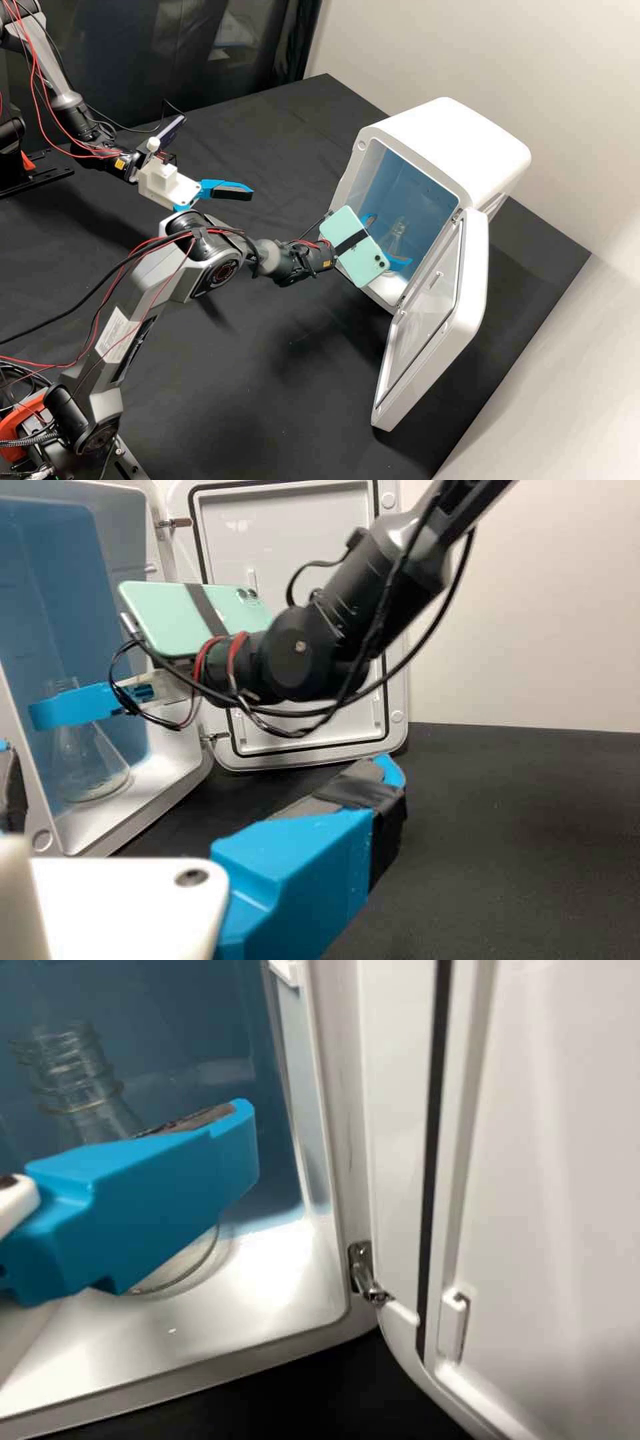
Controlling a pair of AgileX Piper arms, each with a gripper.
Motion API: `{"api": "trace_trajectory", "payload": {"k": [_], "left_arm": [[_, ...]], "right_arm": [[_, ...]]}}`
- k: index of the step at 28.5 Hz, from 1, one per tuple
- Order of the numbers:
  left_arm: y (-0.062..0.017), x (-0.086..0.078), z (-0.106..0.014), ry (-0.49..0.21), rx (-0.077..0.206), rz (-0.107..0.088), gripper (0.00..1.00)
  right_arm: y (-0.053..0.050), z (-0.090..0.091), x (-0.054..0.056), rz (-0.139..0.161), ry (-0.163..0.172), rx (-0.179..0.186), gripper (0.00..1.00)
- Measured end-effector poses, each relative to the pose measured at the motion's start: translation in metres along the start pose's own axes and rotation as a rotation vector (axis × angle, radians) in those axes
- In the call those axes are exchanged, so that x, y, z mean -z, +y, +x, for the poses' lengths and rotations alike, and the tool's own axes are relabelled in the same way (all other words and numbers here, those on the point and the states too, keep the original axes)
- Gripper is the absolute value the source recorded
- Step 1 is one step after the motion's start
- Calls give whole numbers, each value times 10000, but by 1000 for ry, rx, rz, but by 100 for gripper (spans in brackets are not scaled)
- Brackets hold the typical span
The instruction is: Take the flask out of the incubator
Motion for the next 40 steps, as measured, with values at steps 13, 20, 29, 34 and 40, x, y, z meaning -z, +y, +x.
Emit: {"api": "trace_trajectory", "payload": {"k": [13, 20, 29, 34, 40], "left_arm": [[-3, -18, 0, -5, 1, -1, 100], [-5, -28, 1, -7, 1, -1, 100], [-5, -28, 1, -7, 1, -1, 100], [-5, -28, 1, -7, 1, -1, 100], [-5, -28, 1, -7, 1, -1, 100]], "right_arm": [[-14, 282, 65, -5, -30, 14, 100], [-60, 347, 21, -23, -46, 21, 0], [-92, 335, -10, -24, -56, 30, 0], [-110, 324, -36, -26, -63, 36, 0], [-119, 320, -45, -34, -64, 40, 0]]}}
